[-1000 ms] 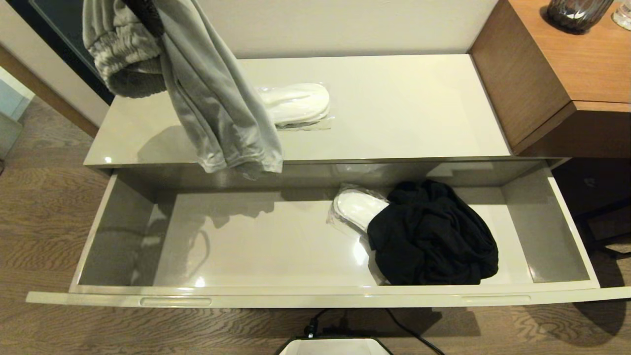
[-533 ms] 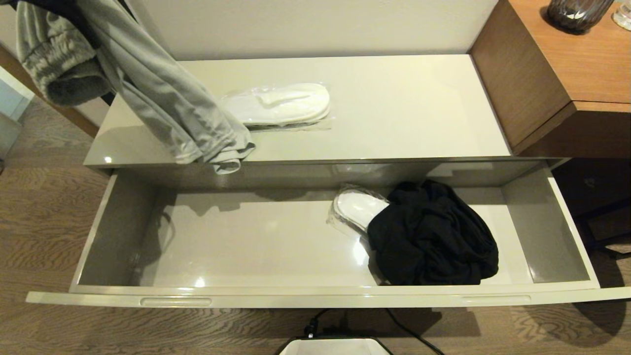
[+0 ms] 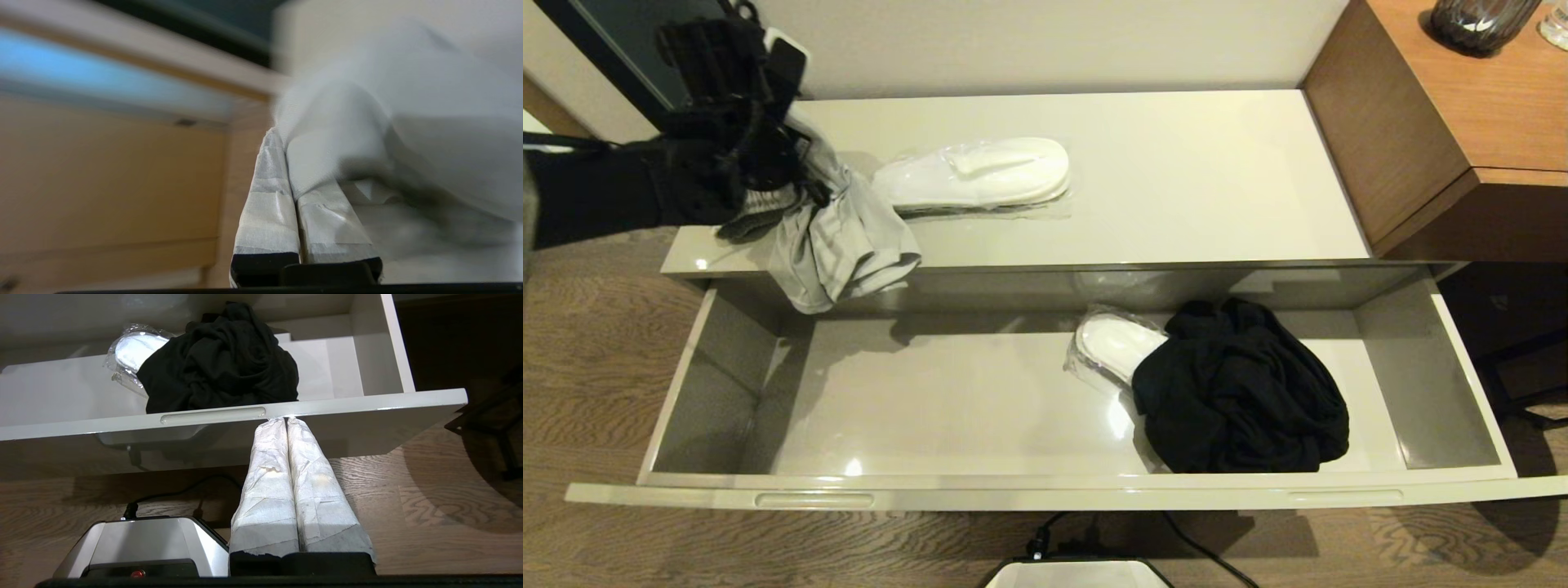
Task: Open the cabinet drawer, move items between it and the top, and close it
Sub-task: Place the shorts on the table
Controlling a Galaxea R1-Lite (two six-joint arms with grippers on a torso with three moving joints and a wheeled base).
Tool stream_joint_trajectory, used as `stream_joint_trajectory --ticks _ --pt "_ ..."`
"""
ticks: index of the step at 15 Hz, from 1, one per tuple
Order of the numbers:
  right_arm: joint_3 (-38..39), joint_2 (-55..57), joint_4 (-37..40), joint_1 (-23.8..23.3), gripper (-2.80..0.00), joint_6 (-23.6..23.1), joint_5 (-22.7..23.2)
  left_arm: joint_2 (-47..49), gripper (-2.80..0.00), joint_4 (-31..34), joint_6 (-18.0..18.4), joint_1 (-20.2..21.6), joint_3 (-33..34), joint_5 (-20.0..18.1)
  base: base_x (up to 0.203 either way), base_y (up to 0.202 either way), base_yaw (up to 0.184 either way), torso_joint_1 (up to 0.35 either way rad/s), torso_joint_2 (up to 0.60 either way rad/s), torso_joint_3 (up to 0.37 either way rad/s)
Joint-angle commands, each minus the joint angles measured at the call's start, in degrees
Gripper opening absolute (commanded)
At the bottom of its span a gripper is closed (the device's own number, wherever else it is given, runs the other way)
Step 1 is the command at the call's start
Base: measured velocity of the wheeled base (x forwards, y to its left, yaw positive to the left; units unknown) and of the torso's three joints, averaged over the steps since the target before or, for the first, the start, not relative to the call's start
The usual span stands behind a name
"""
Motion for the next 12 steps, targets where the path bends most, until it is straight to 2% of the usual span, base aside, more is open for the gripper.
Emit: stream_joint_trajectory --ticks 1,5,12 --pt "0.00 0.09 -0.03 -0.06 -2.80 0.01 0.00 9.30 -2.80 -1.12 0.39 -4.48 -0.09 -0.23 0.000 0.000 0.000 0.000 0.00 0.000" --pt "0.00 0.09 -0.03 -0.06 -2.80 0.00 0.00 12.50 -2.80 -1.44 0.53 -6.25 -0.08 -1.73 0.000 0.000 0.000 0.000 0.00 0.000" --pt "0.00 0.09 -0.03 -0.06 -2.80 0.01 0.00 9.78 -2.80 -1.95 1.39 -7.04 -0.17 -1.48 0.000 0.000 0.000 0.000 0.00 0.000"
